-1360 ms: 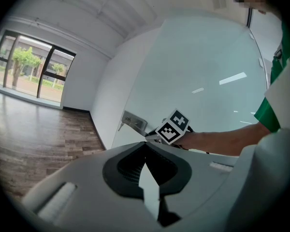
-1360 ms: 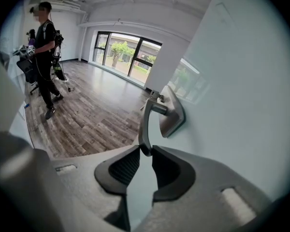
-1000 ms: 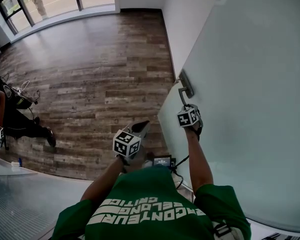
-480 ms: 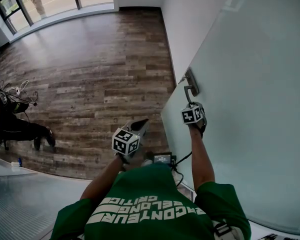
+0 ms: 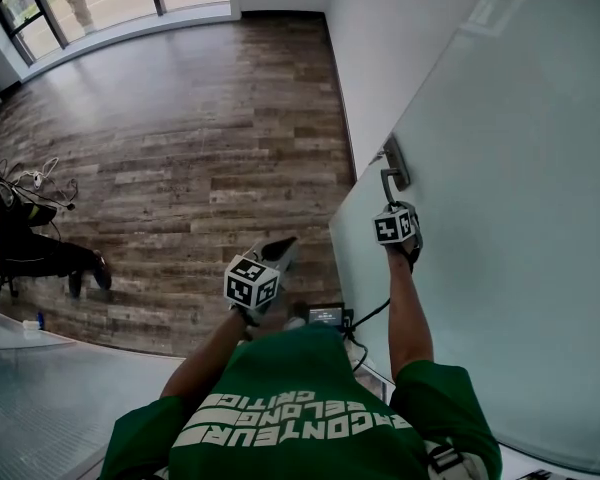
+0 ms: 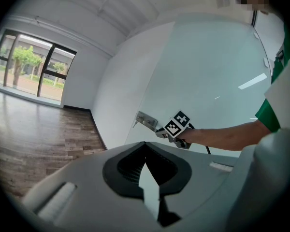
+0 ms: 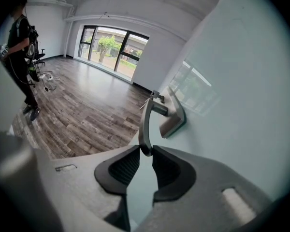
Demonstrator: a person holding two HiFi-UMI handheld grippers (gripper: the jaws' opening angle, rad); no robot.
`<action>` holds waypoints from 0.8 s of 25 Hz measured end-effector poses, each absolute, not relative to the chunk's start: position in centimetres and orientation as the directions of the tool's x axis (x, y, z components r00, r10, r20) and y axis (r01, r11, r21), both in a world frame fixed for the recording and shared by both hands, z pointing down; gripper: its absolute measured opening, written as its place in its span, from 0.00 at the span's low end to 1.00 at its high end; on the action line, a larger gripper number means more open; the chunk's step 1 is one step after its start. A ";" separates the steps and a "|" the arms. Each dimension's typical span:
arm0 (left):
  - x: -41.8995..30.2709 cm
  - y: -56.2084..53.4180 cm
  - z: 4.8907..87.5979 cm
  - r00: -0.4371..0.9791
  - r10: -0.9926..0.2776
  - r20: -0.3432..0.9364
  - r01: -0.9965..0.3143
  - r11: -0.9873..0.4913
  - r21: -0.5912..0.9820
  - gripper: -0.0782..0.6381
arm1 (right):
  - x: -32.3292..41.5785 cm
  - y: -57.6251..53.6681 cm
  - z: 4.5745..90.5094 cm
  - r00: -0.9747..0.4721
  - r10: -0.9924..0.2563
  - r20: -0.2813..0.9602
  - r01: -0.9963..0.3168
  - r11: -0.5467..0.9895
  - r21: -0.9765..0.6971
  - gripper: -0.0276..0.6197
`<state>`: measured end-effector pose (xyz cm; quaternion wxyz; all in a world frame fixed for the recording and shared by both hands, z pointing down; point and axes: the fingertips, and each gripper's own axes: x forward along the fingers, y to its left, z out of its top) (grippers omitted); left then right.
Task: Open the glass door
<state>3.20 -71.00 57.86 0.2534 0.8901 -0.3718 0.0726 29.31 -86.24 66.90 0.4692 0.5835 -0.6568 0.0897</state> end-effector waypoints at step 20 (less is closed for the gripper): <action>2.4 -70.9 58.3 0.684 -0.650 0.330 -0.725 -0.561 0.399 0.13 | 33.9 -88.1 67.3 0.177 -0.693 0.699 -0.865 0.230 0.447 0.15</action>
